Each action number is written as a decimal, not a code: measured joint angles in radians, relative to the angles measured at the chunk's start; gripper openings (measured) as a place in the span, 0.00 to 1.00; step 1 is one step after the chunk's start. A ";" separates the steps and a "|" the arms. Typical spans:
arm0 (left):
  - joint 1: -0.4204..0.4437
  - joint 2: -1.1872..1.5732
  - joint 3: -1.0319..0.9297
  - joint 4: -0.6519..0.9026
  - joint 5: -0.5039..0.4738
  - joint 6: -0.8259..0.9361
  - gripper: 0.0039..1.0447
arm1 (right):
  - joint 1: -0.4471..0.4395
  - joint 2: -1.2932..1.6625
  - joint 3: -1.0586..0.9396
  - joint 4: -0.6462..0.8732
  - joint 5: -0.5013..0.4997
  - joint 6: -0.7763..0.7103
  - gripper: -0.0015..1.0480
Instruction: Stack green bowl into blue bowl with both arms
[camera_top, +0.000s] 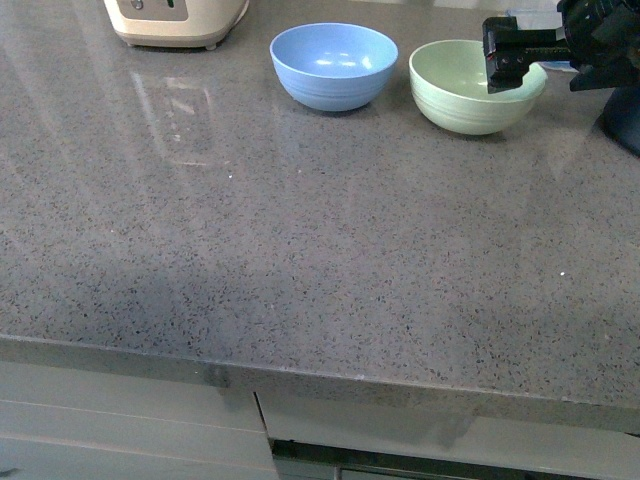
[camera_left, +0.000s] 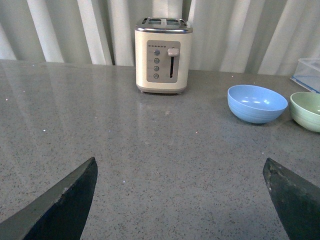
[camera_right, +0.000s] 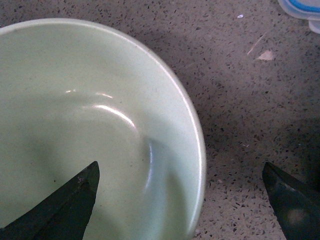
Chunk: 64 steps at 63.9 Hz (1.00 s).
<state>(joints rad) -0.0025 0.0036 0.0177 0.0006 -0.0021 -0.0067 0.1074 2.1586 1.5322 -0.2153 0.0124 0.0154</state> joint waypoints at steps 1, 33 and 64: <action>0.000 0.000 0.000 0.000 0.000 0.000 0.94 | 0.000 0.000 -0.001 0.000 0.000 0.000 0.90; 0.000 0.000 0.000 0.000 0.000 0.000 0.94 | -0.003 -0.040 -0.110 0.074 -0.013 0.062 0.19; 0.000 0.000 0.000 0.000 0.000 0.000 0.94 | -0.054 -0.117 -0.168 0.085 -0.022 0.068 0.01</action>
<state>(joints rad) -0.0025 0.0036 0.0177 0.0006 -0.0021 -0.0067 0.0536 2.0418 1.3640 -0.1303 -0.0097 0.0830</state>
